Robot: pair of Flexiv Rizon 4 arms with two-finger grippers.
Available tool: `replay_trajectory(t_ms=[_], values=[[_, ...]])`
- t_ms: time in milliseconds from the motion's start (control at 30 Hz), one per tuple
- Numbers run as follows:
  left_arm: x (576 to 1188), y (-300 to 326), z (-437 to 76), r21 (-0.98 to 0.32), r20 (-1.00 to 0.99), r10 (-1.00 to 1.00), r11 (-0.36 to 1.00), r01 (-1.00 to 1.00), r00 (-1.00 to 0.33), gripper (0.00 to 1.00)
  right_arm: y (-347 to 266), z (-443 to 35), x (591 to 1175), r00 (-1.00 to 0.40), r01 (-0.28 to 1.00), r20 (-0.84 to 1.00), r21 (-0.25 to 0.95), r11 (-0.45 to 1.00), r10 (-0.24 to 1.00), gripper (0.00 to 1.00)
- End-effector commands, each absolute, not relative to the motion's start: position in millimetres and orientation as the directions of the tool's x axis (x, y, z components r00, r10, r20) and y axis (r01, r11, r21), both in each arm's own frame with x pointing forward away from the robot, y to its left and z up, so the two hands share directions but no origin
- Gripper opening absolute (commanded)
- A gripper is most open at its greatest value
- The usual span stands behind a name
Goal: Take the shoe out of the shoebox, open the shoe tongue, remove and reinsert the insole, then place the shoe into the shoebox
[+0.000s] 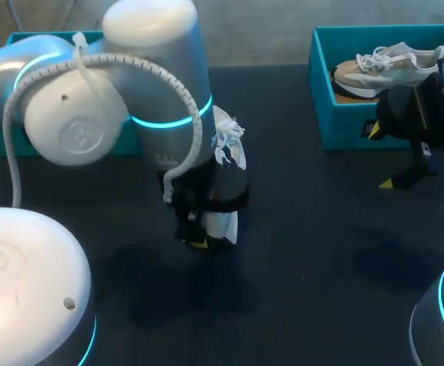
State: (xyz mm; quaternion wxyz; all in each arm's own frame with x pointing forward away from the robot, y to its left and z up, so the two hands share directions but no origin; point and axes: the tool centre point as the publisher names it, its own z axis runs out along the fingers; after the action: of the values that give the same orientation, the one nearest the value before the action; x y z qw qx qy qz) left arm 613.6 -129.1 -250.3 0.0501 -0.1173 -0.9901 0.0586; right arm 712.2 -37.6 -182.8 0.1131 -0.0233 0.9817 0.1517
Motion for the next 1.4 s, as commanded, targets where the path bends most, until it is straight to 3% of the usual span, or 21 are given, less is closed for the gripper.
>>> replay_trajectory(t_ms=[33,567,1400], values=[[613,-127,-240,-0.123,0.082,0.238,0.966,0.228,-0.968,0.0,-36,-184,714,-0.974,-0.079,-0.227,0.291,0.954,-0.011,1.0],[620,-120,-226,-0.13,0.084,0.283,0.954,0.271,-0.956,0.0,-36,-184,714,-0.974,-0.079,-0.227,0.291,0.954,-0.011,1.0],[667,-19,-197,-0.096,0.105,0.263,0.963,0.253,-0.959,0.0,-36,-184,714,-0.974,-0.079,-0.227,0.291,0.954,-0.011,1.0]])
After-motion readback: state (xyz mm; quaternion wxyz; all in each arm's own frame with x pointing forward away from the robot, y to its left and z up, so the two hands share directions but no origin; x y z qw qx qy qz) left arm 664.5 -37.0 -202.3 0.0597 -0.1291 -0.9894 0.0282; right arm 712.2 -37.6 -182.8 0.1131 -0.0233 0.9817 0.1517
